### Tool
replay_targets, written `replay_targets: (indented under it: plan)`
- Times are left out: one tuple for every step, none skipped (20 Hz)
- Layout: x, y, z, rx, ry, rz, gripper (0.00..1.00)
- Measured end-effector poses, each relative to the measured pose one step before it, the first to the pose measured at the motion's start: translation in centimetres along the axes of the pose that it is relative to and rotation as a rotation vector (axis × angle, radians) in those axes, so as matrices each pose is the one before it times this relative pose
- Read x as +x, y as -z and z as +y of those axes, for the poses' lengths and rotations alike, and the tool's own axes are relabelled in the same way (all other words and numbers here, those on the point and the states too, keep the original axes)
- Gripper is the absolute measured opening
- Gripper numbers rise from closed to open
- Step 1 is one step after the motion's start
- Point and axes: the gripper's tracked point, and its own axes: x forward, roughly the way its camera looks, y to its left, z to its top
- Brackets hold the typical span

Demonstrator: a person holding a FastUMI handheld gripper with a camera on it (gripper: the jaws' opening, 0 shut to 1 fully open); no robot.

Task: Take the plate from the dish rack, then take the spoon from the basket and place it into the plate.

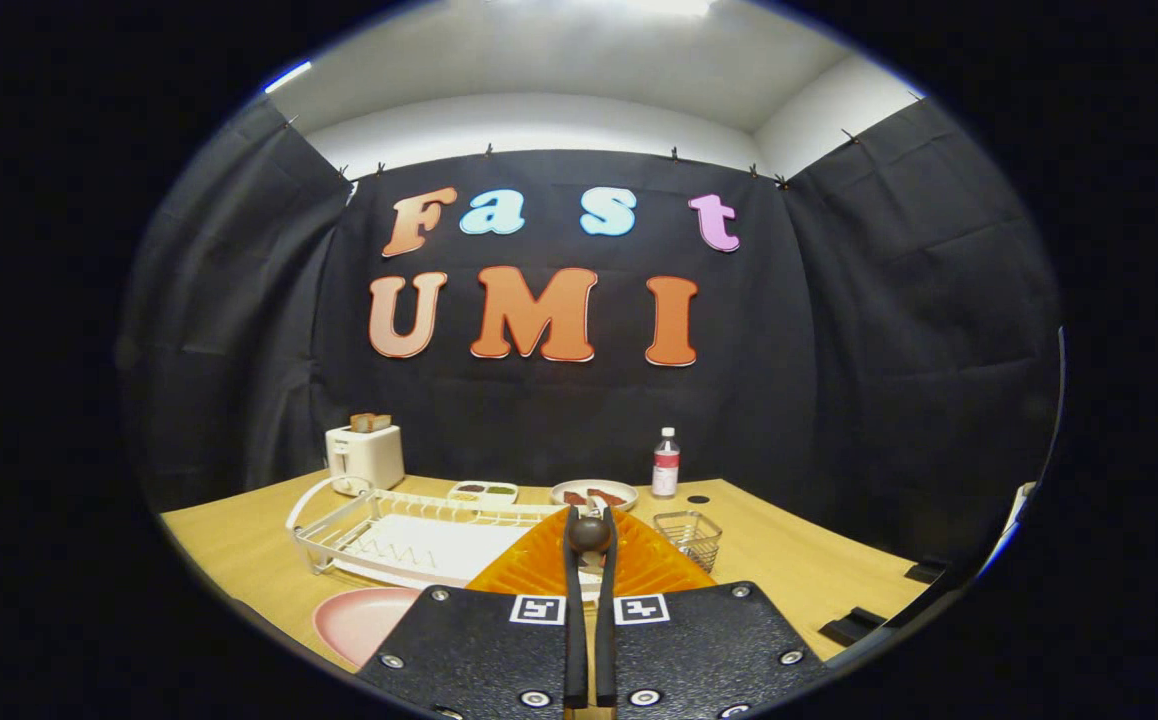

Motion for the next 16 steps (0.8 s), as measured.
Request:
replay_targets:
  plan:
    - [-0.398,0.452,1.022,0.00801,-0.01520,0.00338,0.03]
    - [-0.389,0.351,1.139,0.00672,-0.01786,0.00304,0.03]
    - [-0.302,0.436,1.120,0.01106,-0.01737,0.00109,0.03]
    - [-0.237,0.605,0.994,0.00976,-0.01660,0.00794,0.03]
    - [-0.117,0.820,0.881,0.00689,-0.01310,0.01430,0.03]
    - [-0.001,0.608,0.771,0.00478,-0.01109,0.00880,0.03]
    - [0.058,0.475,0.796,-0.00022,-0.01248,0.00329,0.03]
    - [0.161,0.456,0.838,-0.00156,-0.01169,0.00272,0.03]
    - [0.031,0.559,0.826,-0.00117,-0.01285,0.00124,0.03]
    - [0.116,0.375,0.850,-0.00100,-0.01509,-0.00259,0.03]
    - [0.104,0.297,0.720,-0.00064,-0.01227,-0.00349,0.03]
    - [0.291,0.502,0.603,-0.00443,-0.01129,0.00014,0.03]
    - [0.295,0.588,0.586,-0.00702,-0.00884,0.00677,0.03]
    - [0.328,0.564,0.420,-0.00614,-0.00689,0.00508,0.03]
    - [0.347,0.323,0.269,-0.00497,-0.00438,0.00251,0.03]
    - [0.304,0.117,0.286,-0.00453,-0.00533,-0.00203,0.03]
